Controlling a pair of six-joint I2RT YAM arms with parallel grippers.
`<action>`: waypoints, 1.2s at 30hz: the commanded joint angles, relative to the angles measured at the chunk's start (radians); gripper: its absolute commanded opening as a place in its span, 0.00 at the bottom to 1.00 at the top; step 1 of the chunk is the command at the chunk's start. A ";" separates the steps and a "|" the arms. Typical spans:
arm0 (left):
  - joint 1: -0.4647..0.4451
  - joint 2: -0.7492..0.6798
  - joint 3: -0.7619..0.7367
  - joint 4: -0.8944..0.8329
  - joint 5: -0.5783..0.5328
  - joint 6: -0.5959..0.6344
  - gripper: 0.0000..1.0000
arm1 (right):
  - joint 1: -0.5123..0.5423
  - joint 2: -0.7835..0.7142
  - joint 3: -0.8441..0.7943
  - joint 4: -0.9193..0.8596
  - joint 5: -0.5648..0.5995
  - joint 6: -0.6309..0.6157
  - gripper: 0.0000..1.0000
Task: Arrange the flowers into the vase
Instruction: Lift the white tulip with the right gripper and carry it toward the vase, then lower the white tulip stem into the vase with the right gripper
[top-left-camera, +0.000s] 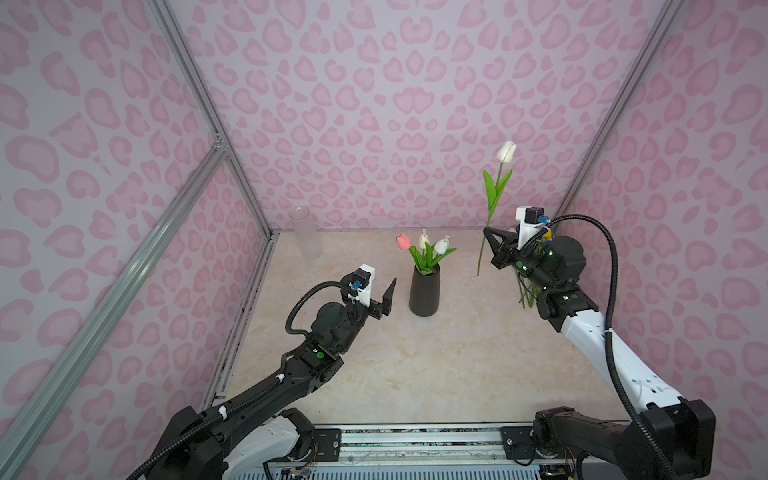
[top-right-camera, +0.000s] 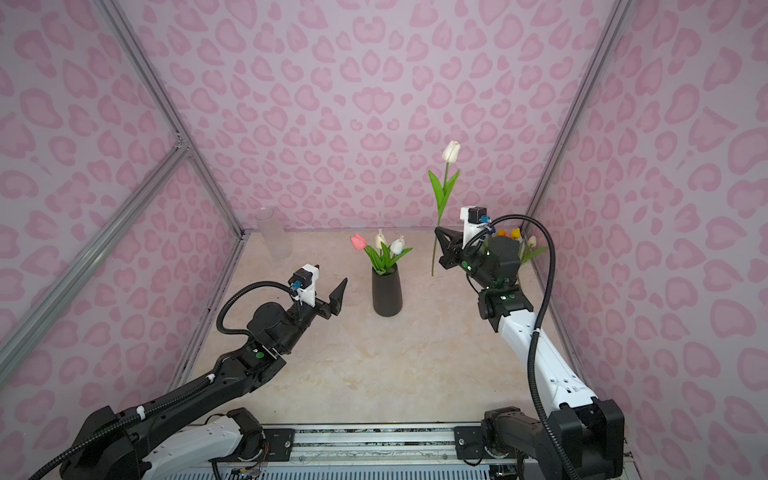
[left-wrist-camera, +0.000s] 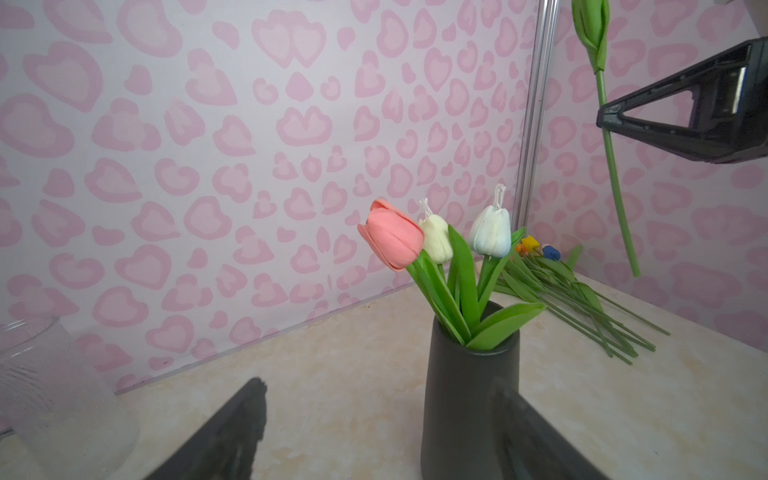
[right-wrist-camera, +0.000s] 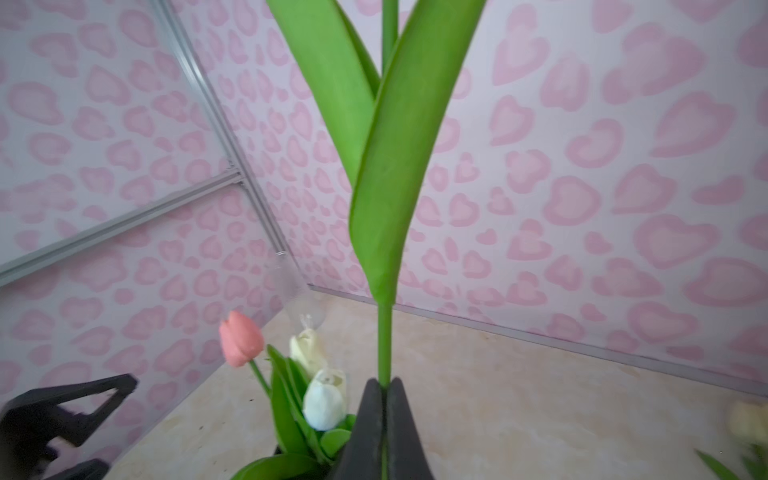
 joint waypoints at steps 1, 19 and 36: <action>-0.001 0.004 0.014 0.043 -0.012 -0.014 0.85 | 0.091 -0.006 -0.055 0.280 -0.032 0.033 0.00; -0.001 -0.011 0.029 0.015 -0.007 -0.011 0.85 | 0.296 0.161 -0.104 0.538 0.226 -0.206 0.00; -0.001 -0.048 -0.006 0.007 -0.050 0.001 0.85 | 0.298 0.287 -0.141 0.653 0.250 -0.223 0.00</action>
